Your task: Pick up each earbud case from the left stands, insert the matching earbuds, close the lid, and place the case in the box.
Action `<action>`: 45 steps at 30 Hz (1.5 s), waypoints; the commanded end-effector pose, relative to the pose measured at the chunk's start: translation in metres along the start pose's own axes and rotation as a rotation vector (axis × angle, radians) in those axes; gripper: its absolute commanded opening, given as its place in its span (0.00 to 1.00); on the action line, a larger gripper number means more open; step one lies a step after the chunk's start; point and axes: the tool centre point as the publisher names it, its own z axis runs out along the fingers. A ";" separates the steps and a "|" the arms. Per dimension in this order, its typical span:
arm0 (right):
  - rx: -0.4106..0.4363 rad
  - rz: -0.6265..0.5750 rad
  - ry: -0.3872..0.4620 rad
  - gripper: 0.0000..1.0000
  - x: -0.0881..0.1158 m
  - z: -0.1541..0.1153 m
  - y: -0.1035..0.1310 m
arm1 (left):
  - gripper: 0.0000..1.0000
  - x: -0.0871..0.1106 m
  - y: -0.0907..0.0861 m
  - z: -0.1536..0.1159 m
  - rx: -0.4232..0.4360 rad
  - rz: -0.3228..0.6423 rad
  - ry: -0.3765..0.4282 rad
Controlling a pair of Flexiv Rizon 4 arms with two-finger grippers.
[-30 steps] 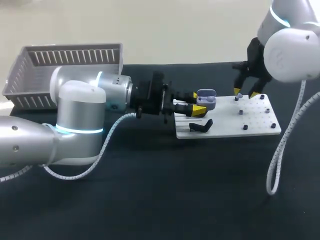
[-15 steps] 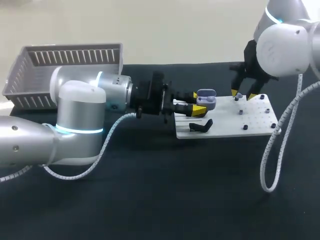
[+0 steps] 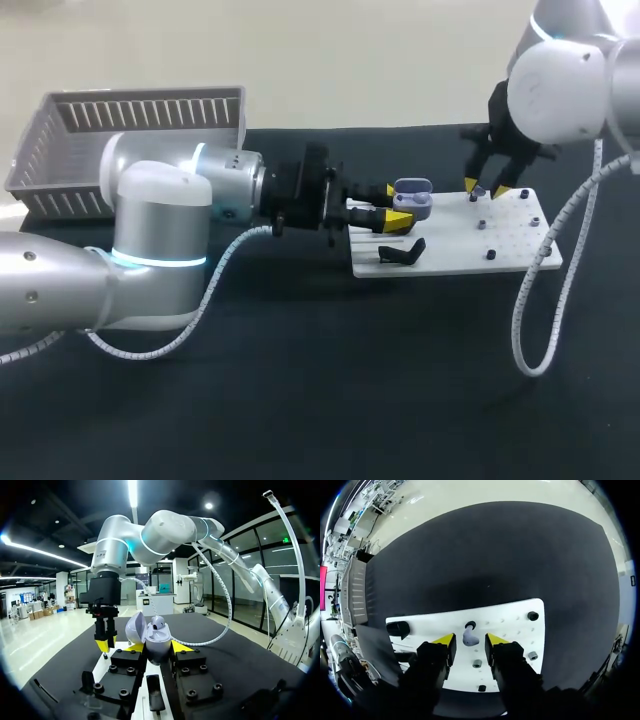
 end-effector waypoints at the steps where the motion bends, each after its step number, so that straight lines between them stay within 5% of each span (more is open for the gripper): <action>1: -0.001 0.002 0.004 0.35 -0.001 0.002 -0.001 | 0.00 0.001 -0.002 0.000 -0.006 0.003 -0.002; 17: 0.010 -0.002 0.016 0.29 -0.002 0.003 0.001 | 0.00 0.001 -0.002 0.000 -0.006 0.003 -0.002; 24: 0.017 0.002 0.021 0.19 -0.002 0.004 0.000 | 0.00 0.001 -0.002 0.000 -0.006 0.003 -0.002; 27: 0.017 0.006 0.020 0.00 -0.001 0.004 0.000 | 0.00 0.001 -0.002 0.000 -0.006 0.003 -0.002; 45: -0.017 0.041 -0.017 0.00 0.019 -0.038 -0.003 | 0.00 0.001 -0.002 0.000 -0.006 0.003 -0.002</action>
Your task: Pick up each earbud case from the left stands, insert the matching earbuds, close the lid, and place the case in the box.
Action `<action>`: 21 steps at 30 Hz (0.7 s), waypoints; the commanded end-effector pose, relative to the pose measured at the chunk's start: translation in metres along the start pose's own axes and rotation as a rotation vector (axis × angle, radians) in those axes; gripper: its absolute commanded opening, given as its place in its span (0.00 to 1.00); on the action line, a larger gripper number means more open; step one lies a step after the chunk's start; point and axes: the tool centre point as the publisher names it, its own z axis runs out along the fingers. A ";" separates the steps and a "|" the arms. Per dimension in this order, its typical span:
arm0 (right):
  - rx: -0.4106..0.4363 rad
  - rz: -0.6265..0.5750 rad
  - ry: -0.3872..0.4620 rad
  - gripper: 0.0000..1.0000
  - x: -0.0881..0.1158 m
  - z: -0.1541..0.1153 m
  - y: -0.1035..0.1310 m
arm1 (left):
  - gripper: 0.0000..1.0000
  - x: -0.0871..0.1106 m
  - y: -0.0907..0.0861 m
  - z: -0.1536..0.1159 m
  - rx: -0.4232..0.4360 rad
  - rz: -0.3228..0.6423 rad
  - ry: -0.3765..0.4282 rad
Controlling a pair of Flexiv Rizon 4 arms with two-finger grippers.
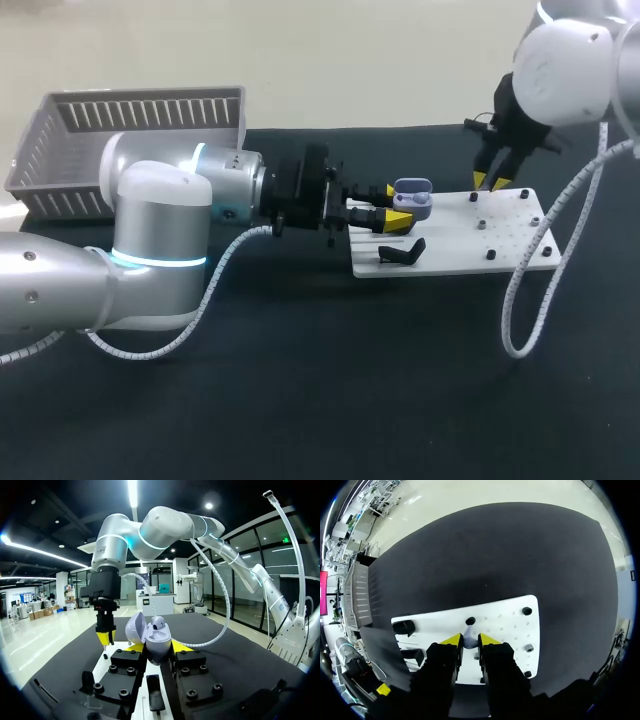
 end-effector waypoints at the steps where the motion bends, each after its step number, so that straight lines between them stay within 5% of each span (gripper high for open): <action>1: -0.011 0.005 -0.038 0.00 0.020 -0.023 -0.003 | 0.00 0.001 -0.002 0.000 -0.006 0.003 -0.002; 13: -0.020 -0.071 -0.150 0.00 0.066 -0.114 0.020 | 0.00 0.001 -0.002 0.000 -0.006 0.003 -0.002; 21: 0.041 -0.197 -0.142 0.00 0.101 -0.141 0.052 | 0.00 0.001 -0.002 0.000 -0.006 0.003 -0.002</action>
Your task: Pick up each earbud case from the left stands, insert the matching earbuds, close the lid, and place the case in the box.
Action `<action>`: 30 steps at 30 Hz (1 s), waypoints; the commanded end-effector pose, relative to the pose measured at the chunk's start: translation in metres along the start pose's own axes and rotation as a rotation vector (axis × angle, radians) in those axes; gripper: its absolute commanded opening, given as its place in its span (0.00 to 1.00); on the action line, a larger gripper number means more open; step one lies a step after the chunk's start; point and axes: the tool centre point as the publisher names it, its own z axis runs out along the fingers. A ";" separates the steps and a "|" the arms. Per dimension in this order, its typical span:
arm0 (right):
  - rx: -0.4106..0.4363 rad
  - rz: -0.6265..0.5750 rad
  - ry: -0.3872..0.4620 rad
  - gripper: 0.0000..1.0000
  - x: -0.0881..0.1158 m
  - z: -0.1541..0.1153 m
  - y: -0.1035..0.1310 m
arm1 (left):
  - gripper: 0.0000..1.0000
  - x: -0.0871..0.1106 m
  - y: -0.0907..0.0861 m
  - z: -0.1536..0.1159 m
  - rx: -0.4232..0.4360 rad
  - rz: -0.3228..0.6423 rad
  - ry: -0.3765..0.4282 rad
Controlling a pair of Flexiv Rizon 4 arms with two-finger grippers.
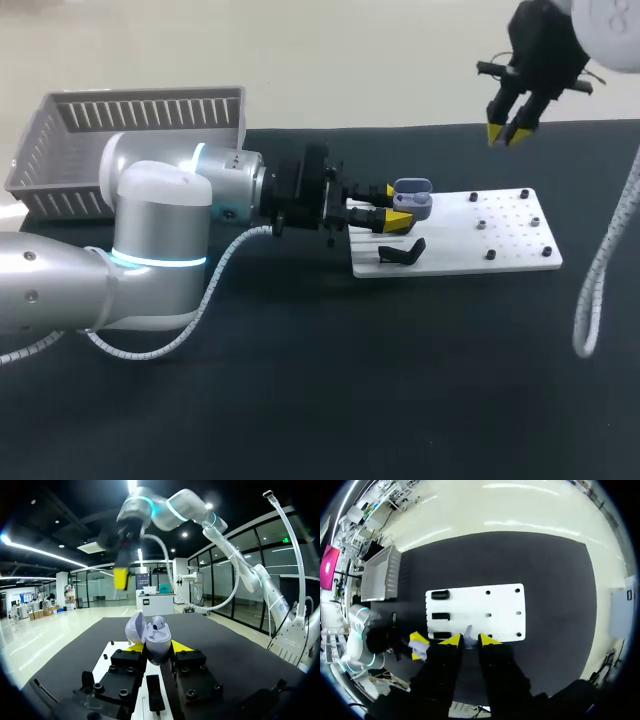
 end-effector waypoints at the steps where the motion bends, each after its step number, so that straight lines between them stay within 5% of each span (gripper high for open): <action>1: 0.036 -0.039 -0.061 0.00 0.032 -0.018 0.022 | 0.00 0.001 -0.002 0.000 -0.006 0.003 -0.002; 12: 0.003 -0.167 0.047 0.00 0.072 -0.025 0.067 | 0.00 0.001 -0.002 0.000 -0.006 0.003 -0.002; 30: 0.036 -0.199 0.066 0.00 0.073 -0.029 0.072 | 0.00 0.001 -0.002 0.000 -0.006 0.003 -0.002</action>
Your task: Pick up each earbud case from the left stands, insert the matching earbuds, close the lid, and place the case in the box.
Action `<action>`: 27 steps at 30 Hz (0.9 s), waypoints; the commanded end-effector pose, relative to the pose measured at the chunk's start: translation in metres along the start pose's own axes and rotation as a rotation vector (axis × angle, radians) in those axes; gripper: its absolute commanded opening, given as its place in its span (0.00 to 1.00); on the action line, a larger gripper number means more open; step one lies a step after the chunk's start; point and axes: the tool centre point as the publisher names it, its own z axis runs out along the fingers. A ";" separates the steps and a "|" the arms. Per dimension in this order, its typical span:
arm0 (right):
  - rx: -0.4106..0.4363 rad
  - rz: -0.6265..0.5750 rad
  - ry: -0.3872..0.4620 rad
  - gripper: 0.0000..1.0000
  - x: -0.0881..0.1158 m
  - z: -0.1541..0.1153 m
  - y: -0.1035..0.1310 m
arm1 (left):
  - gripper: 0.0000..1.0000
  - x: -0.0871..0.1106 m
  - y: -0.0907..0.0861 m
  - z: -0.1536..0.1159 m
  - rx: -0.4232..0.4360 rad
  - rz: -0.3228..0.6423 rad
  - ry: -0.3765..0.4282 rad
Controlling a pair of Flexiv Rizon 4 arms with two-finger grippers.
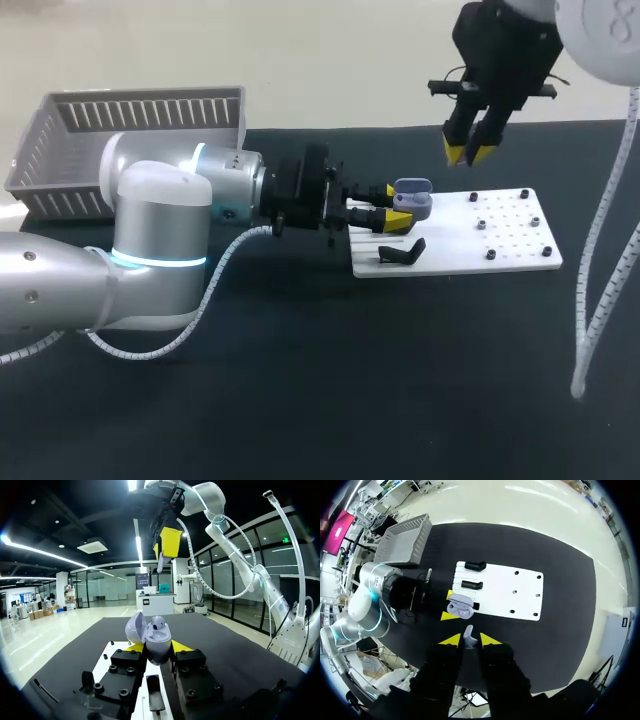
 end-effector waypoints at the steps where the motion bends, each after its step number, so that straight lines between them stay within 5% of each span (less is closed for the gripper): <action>1: 0.018 -0.005 0.020 0.00 -0.003 -0.004 0.008 | 0.00 0.001 -0.002 0.000 -0.006 0.003 -0.002; 10: 0.071 -0.068 0.092 0.00 0.000 0.008 0.031 | 0.00 0.001 -0.002 0.000 -0.006 0.003 -0.002; 14: 0.154 -0.079 0.089 0.00 0.000 0.016 0.039 | 0.00 0.001 -0.002 0.000 -0.006 0.003 -0.002; 27: 0.212 -0.090 0.096 0.00 -0.002 0.037 0.055 | 0.00 0.001 -0.002 0.000 -0.006 0.003 -0.002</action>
